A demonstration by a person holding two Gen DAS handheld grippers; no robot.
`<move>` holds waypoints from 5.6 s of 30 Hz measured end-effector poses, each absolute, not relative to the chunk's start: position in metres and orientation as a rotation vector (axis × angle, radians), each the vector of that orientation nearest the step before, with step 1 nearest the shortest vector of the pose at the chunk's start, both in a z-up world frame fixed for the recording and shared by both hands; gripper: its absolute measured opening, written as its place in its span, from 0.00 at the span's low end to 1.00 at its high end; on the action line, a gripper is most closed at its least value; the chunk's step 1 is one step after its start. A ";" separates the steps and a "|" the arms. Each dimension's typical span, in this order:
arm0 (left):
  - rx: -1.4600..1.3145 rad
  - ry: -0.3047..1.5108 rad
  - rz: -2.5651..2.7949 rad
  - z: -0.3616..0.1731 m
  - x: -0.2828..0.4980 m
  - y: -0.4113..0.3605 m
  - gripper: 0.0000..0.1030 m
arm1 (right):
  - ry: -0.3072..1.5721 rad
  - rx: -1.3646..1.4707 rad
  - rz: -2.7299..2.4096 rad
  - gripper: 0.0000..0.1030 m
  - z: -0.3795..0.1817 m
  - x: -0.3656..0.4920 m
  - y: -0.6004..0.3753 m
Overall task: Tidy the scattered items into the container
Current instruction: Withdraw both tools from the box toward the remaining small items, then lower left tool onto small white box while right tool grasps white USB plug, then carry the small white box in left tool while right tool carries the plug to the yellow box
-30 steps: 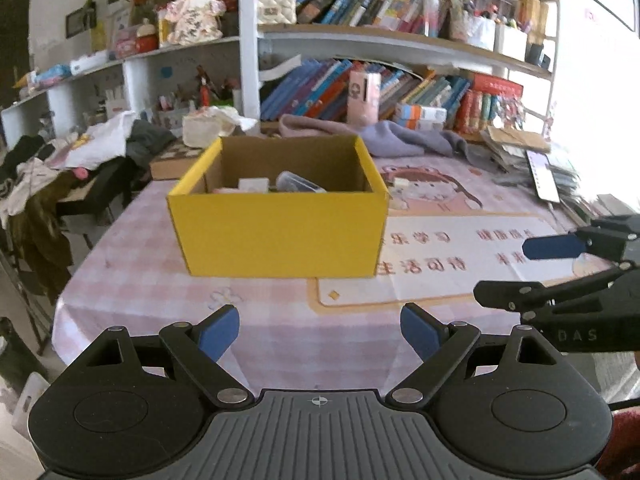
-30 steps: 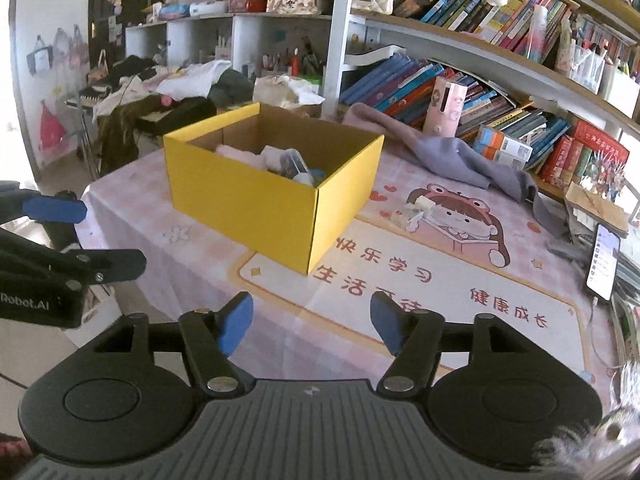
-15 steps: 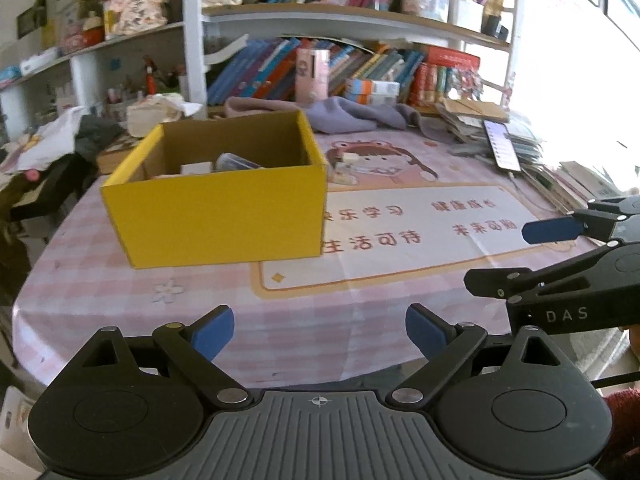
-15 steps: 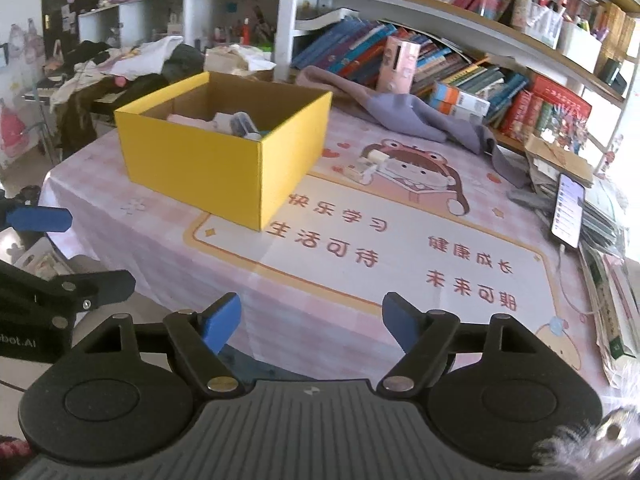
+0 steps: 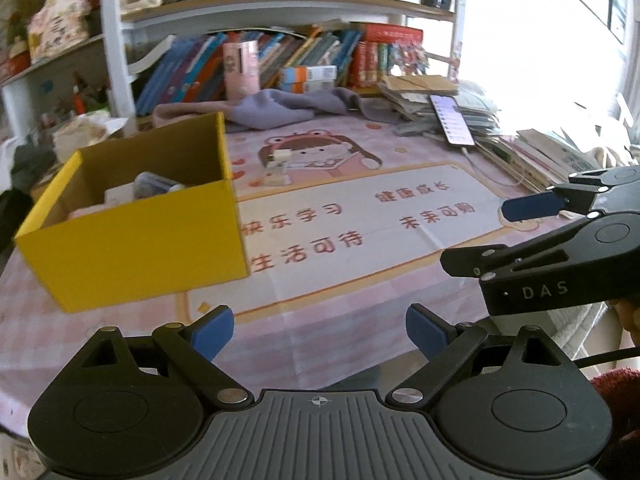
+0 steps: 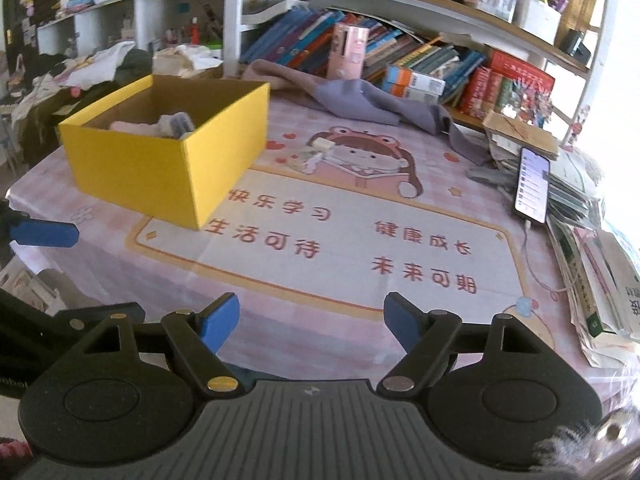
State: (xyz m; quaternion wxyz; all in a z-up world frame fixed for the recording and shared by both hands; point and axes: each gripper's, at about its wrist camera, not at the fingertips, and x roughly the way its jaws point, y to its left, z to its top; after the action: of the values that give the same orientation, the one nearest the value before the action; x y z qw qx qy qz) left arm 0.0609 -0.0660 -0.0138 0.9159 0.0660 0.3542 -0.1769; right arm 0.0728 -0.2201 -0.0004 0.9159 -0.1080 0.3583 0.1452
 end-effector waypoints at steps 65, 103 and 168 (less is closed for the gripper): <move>0.100 0.941 0.083 -0.083 0.387 -0.164 0.62 | 0.773 -0.155 0.785 0.28 -0.089 0.473 -0.215; -0.031 0.914 -0.007 -0.063 0.386 -0.169 0.27 | 0.744 -0.173 0.595 0.24 -0.085 0.467 -0.294; -0.303 0.758 -0.419 0.025 0.061 0.002 0.27 | 0.717 -0.212 0.496 0.24 0.035 0.075 -0.197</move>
State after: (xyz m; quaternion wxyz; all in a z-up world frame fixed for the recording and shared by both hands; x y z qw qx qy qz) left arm 0.0607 0.0017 0.0251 0.8965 -0.1462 0.3659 -0.2023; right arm 0.0749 -0.1970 0.0354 0.9011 -0.1025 0.3464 0.2399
